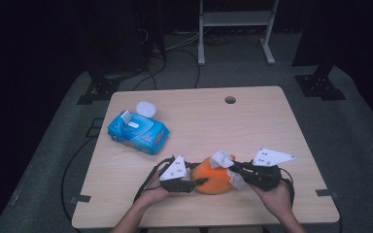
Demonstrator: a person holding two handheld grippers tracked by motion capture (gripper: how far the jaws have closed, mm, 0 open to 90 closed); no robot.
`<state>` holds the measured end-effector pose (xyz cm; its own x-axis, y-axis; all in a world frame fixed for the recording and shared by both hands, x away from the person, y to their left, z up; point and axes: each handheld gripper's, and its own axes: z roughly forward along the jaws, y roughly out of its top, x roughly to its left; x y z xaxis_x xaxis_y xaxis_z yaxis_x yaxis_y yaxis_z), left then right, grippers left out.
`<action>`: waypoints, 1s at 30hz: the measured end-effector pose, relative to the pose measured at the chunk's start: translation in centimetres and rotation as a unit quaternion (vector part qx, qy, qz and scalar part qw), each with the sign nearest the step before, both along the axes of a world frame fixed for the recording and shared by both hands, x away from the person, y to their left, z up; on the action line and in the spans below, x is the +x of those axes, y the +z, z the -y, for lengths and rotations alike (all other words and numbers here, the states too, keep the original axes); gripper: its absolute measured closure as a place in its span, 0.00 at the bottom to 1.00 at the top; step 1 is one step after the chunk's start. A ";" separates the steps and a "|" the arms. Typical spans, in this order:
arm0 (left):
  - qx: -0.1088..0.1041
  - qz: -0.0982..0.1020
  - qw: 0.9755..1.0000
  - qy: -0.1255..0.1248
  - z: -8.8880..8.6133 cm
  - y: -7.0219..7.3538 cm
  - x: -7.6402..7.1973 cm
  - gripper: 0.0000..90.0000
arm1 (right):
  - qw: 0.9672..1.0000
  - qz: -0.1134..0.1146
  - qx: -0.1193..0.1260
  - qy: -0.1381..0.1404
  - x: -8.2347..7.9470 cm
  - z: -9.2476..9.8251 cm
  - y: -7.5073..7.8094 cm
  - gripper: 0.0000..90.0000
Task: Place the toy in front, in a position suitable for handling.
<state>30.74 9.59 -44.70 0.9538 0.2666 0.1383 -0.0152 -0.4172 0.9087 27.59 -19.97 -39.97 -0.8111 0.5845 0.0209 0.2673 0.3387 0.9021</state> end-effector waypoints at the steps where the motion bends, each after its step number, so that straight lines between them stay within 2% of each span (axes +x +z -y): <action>1: -0.003 -0.005 1.000 0.001 -0.3 -0.2 0.1 0.54 | 1.000 -0.003 -0.004 0.004 0.0 -0.2 -0.2 0.95; 3: -0.006 -0.016 1.000 0.005 -0.8 -0.5 0.4 0.53 | 1.000 -0.016 -0.007 0.004 0.2 0.0 -0.7 0.95; 5: -0.009 -0.025 1.000 0.008 -1.2 -0.6 0.7 0.53 | 0.999 -0.027 -0.020 -0.010 0.6 0.6 -1.3 0.95; 6: -0.012 -0.029 0.999 0.008 -1.3 -0.7 0.7 0.53 | 0.999 -0.039 -0.019 -0.018 0.8 1.0 -1.6 0.95; 7: -0.015 -0.030 0.999 0.008 -1.3 -0.7 0.7 0.52 | 0.999 -0.047 -0.007 -0.021 1.0 1.4 -1.8 0.95; 10: -0.018 -0.030 0.999 0.007 -1.1 -0.8 0.7 0.52 | 0.999 -0.034 0.020 -0.008 0.9 1.1 -1.1 0.95; 11: -0.018 -0.029 0.999 0.008 -1.1 -0.8 0.7 0.51 | 0.999 -0.031 0.022 -0.001 0.8 0.8 -0.9 0.95; 13: -0.014 -0.029 0.999 0.008 -1.2 -0.8 0.7 0.50 | 0.999 -0.033 0.010 0.007 0.9 0.2 -1.1 0.95; 18: -0.016 -0.030 0.999 0.012 -1.1 -0.8 0.6 0.49 | 0.997 -0.080 0.006 0.004 1.4 1.0 -2.6 0.95; 20: -0.016 -0.027 0.999 0.013 -0.9 -0.8 0.6 0.49 | 0.997 -0.077 0.006 0.000 1.4 1.3 -2.4 0.95; 23: -0.016 -0.021 1.000 0.007 -0.7 -0.8 0.3 0.49 | 0.999 -0.047 0.025 0.004 1.1 1.0 -1.0 0.95; 25: -0.014 -0.019 1.000 0.008 -0.6 -0.7 0.3 0.49 | 0.999 -0.036 0.025 0.008 1.2 0.5 -0.6 0.95; 28: -0.018 -0.022 1.000 0.011 -0.6 -0.7 0.3 0.48 | 0.999 -0.045 0.019 0.009 1.5 0.5 -1.3 0.95; 30: -0.020 -0.024 0.999 0.011 -0.6 -0.6 0.3 0.47 | 0.999 -0.048 0.007 -0.004 1.6 1.0 -1.6 0.95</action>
